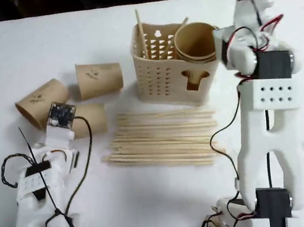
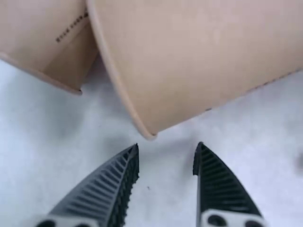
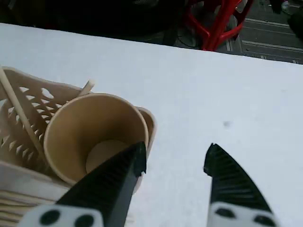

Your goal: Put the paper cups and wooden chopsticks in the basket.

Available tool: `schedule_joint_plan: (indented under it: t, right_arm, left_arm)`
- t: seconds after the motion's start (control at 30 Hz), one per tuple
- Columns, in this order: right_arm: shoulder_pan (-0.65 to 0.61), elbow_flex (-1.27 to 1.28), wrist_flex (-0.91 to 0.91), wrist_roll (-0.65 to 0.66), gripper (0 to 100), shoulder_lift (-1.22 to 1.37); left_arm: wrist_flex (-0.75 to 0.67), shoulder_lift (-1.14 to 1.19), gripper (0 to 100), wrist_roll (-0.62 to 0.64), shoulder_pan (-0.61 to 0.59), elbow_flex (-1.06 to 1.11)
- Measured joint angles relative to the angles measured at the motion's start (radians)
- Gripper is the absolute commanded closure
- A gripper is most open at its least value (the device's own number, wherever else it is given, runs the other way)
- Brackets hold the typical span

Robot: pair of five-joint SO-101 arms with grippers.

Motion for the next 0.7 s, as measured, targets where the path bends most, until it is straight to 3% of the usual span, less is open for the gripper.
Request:
schedule_joint_plan:
  t: [0.37, 0.7]
  right_arm:
    - [0.009, 0.155, -0.137, 0.0, 78.9, 0.091]
    - [0.008, 0.15, -0.14, 0.0, 78.9, 0.04]
  left_arm:
    - [0.0, 0.0, 80, 0.0, 0.0, 0.0]
    - [0.0, 0.0, 80, 0.0, 0.0, 0.0]
